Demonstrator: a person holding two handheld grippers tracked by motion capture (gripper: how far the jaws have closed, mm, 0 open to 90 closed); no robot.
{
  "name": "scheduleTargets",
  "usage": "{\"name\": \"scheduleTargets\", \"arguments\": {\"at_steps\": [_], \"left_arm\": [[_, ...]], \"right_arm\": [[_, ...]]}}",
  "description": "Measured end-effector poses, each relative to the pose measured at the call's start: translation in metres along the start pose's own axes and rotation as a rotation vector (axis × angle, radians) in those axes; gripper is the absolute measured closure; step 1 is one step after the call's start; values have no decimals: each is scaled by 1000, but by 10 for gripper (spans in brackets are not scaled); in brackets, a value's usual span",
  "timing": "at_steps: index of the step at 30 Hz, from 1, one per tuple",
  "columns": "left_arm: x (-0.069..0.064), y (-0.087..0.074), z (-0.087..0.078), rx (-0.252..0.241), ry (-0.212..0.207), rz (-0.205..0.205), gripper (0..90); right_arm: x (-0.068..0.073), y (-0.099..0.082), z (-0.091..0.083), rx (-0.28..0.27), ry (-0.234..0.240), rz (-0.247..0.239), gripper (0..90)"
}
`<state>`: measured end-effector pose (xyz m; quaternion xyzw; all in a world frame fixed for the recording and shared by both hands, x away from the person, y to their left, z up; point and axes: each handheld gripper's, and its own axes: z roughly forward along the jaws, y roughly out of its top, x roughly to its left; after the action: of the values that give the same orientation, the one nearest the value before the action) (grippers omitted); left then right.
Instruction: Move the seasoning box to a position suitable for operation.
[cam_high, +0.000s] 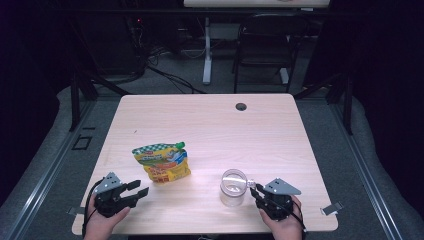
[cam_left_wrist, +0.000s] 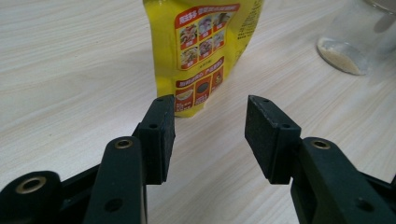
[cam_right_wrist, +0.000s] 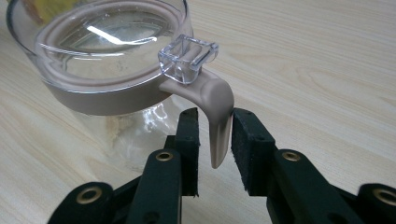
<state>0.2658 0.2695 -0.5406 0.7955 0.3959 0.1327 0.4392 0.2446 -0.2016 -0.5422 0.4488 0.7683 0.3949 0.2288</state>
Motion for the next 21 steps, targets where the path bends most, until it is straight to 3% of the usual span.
{"name": "scheduleTargets", "arguments": {"at_steps": [3, 10, 12, 21], "left_arm": [[-5, 2, -1, -16, -20, 20, 537], [-16, 5, -2, -20, -50, 37, 599], [-21, 6, -2, -15, -45, 64, 611], [-27, 8, 1, -9, -70, 58, 668]], "right_arm": [[-1, 1, 1, -4, -10, 0, 769], [-3, 3, 7, -5, 2, -12, 759], [-4, 3, 8, -10, 7, -10, 756], [-2, 6, -6, -12, 23, 15, 723]]}}
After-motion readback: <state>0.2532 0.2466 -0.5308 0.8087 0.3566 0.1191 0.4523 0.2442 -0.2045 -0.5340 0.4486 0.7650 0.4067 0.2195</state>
